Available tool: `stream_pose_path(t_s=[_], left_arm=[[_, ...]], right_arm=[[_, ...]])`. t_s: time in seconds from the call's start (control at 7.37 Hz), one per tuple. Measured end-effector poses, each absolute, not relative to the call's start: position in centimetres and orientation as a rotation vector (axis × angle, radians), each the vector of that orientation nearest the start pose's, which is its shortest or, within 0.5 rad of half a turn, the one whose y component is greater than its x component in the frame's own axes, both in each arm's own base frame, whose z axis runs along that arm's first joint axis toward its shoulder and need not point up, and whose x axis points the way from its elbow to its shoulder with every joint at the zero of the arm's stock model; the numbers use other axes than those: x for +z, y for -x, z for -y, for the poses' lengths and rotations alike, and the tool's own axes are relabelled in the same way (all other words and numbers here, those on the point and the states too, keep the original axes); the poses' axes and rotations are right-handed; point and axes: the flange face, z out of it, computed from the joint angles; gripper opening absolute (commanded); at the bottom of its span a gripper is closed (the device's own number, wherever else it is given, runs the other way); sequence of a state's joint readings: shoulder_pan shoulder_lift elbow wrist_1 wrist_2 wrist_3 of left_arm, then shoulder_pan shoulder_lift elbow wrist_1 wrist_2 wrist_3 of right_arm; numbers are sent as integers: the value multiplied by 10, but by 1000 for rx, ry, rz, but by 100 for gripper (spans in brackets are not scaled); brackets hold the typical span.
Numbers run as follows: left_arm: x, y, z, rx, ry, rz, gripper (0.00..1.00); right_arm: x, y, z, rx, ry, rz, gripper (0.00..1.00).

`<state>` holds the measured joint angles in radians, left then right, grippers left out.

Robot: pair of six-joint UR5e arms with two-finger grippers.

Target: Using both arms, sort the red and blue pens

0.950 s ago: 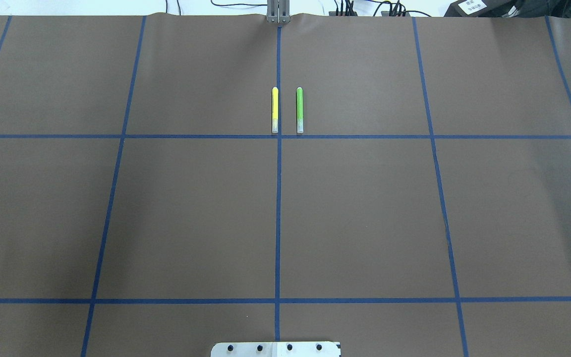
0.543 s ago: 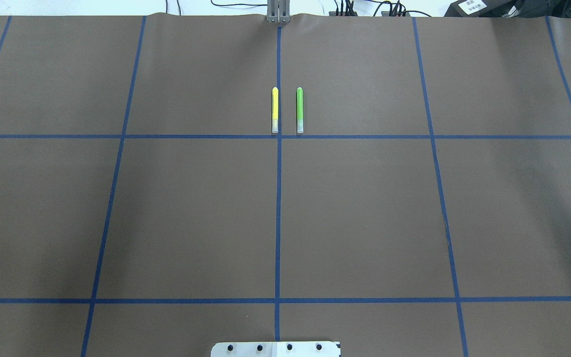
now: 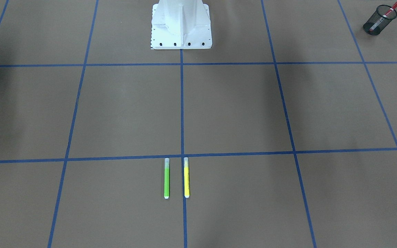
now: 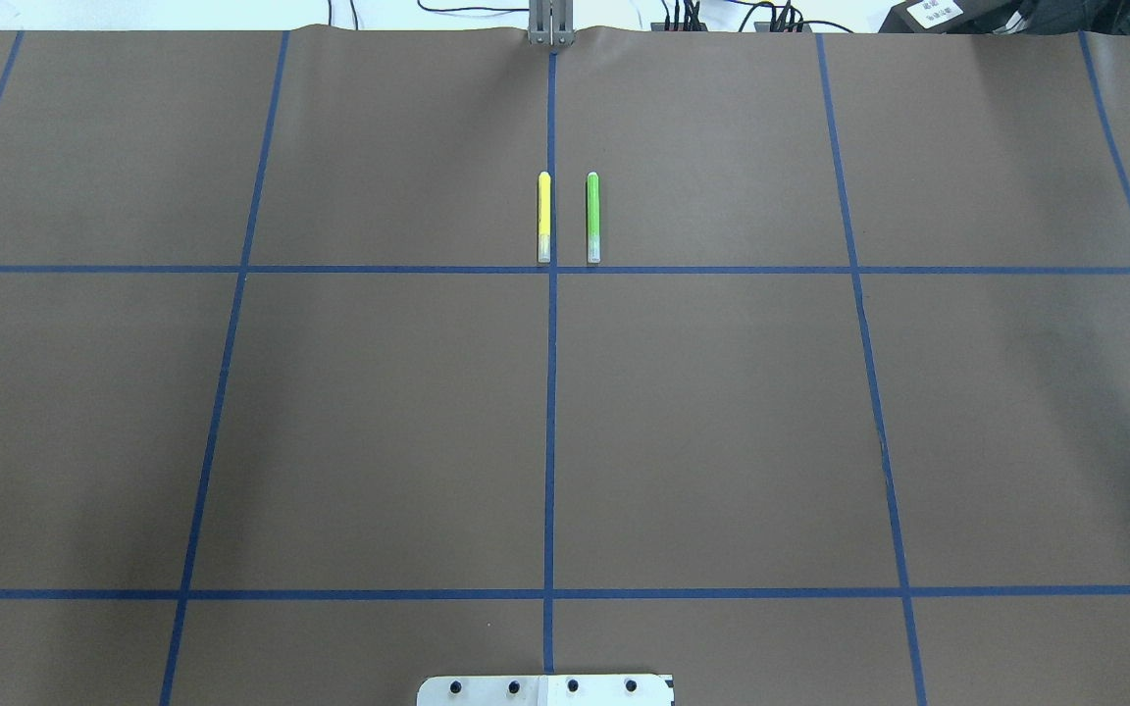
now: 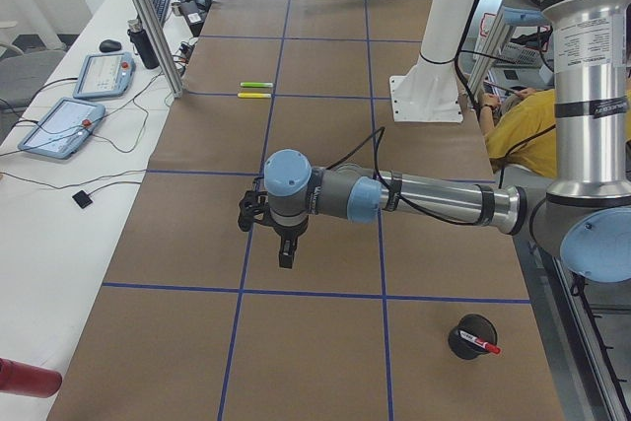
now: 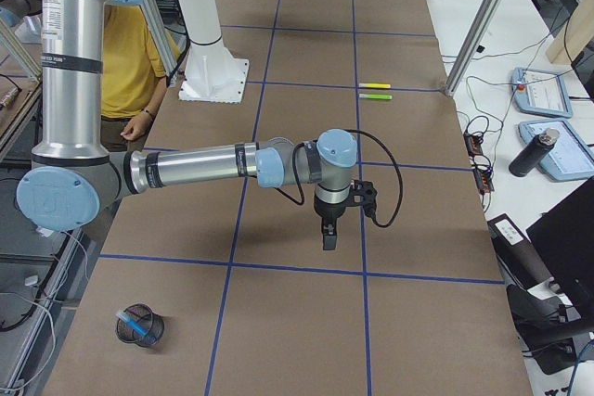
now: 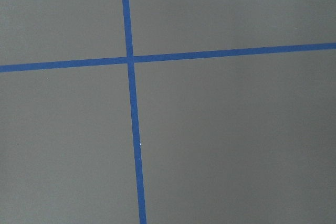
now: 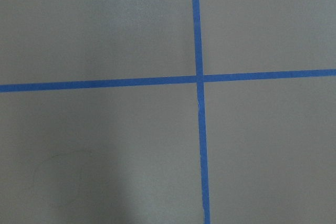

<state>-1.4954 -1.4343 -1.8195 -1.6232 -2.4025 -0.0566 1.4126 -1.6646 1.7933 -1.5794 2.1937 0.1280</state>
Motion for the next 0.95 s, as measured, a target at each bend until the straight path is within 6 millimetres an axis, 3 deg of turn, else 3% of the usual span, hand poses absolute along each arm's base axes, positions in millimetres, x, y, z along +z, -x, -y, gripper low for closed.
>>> stream_pose_path(t_s=[0.41, 0.95], left_arm=[[610, 28, 439, 154, -97, -816, 100], [610, 28, 439, 171, -110, -816, 100]], right_arm=[[617, -13, 446, -75, -17, 641, 100], [622, -15, 442, -61, -6, 641, 100]])
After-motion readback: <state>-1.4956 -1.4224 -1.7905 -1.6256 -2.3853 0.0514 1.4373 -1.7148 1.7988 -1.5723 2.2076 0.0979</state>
